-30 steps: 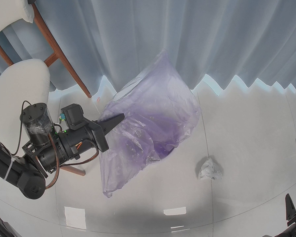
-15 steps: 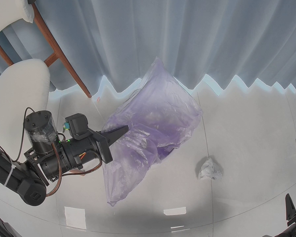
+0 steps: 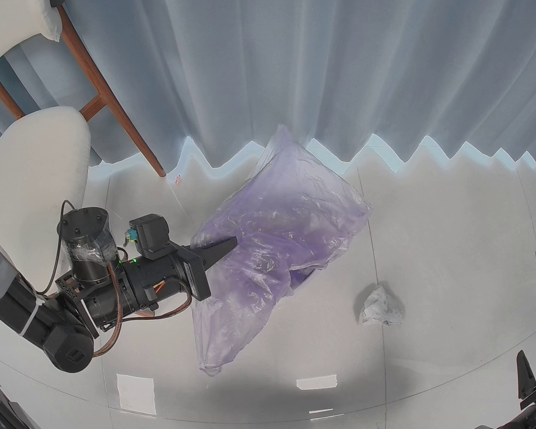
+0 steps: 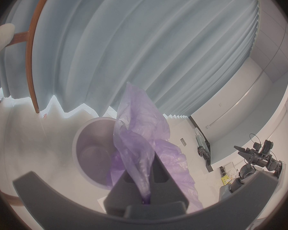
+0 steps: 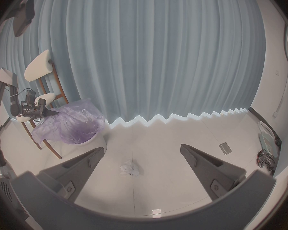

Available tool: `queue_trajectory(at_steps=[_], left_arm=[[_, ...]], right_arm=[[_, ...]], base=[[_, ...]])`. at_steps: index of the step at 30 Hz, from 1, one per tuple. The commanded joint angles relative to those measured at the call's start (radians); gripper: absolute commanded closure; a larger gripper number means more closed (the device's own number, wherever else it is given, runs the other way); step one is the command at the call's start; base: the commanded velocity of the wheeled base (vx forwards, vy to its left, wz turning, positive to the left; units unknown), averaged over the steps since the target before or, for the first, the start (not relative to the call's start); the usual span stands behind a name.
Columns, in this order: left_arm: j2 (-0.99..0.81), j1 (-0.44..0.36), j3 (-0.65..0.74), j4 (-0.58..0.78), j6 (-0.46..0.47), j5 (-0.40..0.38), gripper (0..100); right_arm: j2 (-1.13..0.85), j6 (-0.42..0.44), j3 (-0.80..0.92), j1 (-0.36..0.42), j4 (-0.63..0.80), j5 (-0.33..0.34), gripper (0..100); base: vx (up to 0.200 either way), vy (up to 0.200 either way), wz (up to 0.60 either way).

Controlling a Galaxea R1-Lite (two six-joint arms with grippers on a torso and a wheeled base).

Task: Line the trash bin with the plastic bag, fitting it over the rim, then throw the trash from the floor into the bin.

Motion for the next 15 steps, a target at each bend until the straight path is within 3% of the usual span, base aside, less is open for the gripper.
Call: queue_trajectory(at_steps=[1, 15], left_arm=[[0.024, -0.002, -0.001, 0.000, 0.000, 0.000, 100], [0.045, 0.003, -0.003, 0.000, 0.000, 0.000, 100]], right_arm=[[-0.018, 0.000, 0.018, 0.001, 0.000, 0.000, 0], [-0.018, 0.000, 0.018, 0.001, 0.000, 0.000, 0]], base=[[0.000, 0.000, 0.00], [0.000, 0.000, 0.00]])
